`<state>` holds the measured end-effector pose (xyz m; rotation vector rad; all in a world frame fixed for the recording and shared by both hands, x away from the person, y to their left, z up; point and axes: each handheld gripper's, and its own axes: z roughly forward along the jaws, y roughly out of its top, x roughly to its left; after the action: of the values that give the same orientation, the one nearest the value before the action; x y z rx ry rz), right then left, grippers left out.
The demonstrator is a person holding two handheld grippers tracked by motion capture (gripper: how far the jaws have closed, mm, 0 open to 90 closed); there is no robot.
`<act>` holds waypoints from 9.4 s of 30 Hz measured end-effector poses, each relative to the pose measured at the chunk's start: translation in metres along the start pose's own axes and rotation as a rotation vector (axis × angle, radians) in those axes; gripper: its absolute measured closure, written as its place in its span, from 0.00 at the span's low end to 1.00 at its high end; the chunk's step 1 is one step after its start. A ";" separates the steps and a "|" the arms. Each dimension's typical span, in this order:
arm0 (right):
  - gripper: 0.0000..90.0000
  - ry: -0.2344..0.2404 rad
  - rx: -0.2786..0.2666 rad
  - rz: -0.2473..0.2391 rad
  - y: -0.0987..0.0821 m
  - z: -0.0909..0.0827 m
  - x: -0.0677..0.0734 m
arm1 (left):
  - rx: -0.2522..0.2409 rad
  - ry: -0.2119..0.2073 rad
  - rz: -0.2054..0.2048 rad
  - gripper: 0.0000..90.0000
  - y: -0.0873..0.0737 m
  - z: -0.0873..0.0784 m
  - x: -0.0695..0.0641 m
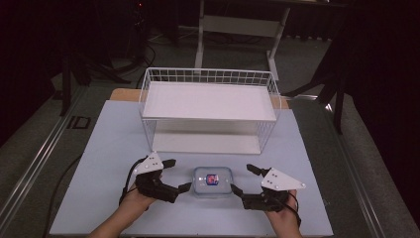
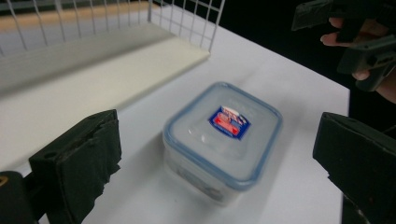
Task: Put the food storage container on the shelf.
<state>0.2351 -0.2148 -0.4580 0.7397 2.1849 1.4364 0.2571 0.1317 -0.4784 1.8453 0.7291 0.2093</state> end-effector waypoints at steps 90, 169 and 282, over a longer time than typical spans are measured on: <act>0.40 0.172 0.433 0.679 -0.031 0.067 -0.026 | 0.365 -0.049 -0.502 0.49 -0.013 0.059 0.003; 0.40 -0.011 0.225 0.613 0.016 0.135 -0.087 | 0.164 0.146 -0.426 0.51 0.038 0.096 0.076; 1.00 -0.187 0.263 0.251 0.014 0.183 -0.041 | -0.038 0.138 -0.041 0.03 -0.033 0.023 0.007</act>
<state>0.3805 -0.1082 -0.5121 1.2264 2.2168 1.1448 0.2613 0.1250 -0.5186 1.7906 0.8518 0.3240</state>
